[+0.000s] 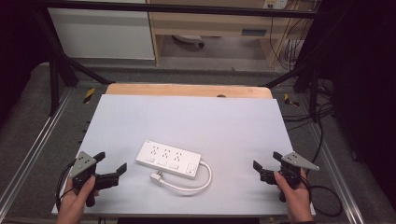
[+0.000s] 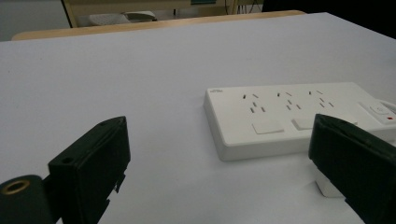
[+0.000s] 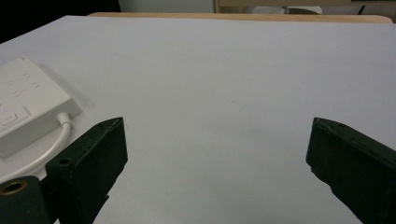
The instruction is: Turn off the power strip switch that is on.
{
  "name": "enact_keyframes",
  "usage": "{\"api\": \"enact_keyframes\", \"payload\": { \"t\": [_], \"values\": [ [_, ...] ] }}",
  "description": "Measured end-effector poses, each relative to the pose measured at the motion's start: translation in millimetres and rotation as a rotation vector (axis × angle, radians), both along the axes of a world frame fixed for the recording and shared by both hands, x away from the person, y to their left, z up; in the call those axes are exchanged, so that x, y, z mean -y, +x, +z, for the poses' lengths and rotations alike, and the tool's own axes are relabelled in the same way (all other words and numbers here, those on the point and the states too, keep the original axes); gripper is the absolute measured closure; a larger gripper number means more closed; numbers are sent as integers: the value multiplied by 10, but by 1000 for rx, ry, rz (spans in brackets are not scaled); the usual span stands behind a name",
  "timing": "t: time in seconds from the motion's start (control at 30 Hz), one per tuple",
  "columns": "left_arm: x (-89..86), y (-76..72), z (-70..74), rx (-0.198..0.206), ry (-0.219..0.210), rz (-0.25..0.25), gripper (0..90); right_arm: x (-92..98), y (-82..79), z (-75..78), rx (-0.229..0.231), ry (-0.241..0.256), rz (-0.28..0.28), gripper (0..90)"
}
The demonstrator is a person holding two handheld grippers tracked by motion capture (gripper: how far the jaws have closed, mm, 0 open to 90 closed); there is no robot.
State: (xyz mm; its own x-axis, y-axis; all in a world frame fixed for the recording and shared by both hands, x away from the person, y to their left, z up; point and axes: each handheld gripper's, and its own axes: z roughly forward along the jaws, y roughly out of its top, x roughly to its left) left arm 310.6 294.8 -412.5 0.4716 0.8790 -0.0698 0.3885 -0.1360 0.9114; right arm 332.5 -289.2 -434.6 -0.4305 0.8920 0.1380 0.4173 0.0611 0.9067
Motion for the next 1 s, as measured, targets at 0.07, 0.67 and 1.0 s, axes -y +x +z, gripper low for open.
{"api": "enact_keyframes", "payload": {
  "t": [0.07, 0.67, 1.0],
  "values": [
    [-4, 1, -3, -3, 0, 0, 53, -12, 8, 2, 3, -1, 5, 60],
    [-10, 6, -18, -14, -15, 5, 53, -98, 9, 43, 29, 19, 54, 40],
    [24, -6, -12, -13, 6, -16, 53, -202, -9, 101, 48, 35, 100, 33]
  ]
}}
